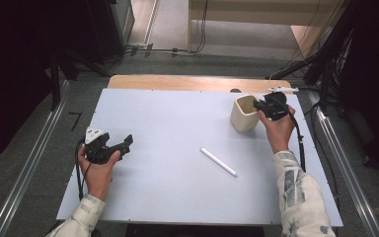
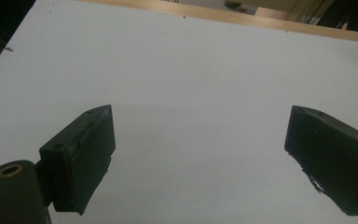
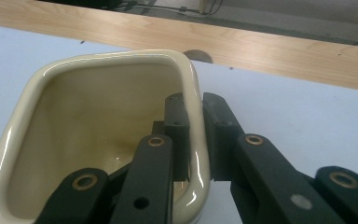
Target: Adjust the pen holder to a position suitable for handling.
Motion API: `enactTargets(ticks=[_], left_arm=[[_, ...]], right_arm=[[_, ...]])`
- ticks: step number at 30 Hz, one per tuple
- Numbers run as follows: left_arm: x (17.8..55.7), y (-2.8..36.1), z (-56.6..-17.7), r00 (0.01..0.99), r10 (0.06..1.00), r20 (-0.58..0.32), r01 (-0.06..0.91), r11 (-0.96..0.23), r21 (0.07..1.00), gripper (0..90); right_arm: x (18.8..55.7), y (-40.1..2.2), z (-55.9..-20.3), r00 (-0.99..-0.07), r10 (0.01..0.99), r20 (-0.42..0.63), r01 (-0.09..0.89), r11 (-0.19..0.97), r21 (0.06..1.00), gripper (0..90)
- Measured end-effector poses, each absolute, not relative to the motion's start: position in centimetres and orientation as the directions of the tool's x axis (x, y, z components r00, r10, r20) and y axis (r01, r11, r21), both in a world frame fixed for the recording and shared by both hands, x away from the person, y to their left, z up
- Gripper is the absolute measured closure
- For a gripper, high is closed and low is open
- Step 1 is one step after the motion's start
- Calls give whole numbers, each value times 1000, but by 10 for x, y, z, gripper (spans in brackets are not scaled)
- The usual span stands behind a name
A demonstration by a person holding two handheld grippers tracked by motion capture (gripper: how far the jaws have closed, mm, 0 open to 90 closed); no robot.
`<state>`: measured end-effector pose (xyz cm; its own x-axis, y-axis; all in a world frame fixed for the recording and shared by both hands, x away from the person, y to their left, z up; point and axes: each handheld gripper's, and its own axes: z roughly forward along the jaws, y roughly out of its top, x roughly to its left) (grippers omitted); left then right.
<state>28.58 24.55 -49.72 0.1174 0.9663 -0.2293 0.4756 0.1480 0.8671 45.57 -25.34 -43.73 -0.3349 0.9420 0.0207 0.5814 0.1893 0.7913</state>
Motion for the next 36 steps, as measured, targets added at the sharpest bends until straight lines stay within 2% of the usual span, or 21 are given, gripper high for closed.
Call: enactTargets(ticks=[8, 19, 26, 30, 36], left_arm=[[286, 244, -497, 120, 967, -227, 475, 144, 868, 94], [285, 245, -497, 124, 966, -226, 474, 142, 869, 94], [284, 245, -497, 127, 966, -224, 474, 139, 869, 94], [284, 246, -497, 124, 967, -222, 476, 138, 869, 93], [283, 247, -497, 122, 968, -221, 477, 138, 868, 93]], right_arm=[[436, -198, -439, -386, 922, 32, 573, 212, 792, 785], [399, -113, -442, -502, 865, 6, 537, 307, 786, 787], [390, -95, -443, -536, 844, -8, 520, 337, 785, 785], [390, -101, -442, -543, 840, 16, 521, 321, 791, 675], [382, -130, -428, -557, 825, 96, 484, 228, 845, 492]])
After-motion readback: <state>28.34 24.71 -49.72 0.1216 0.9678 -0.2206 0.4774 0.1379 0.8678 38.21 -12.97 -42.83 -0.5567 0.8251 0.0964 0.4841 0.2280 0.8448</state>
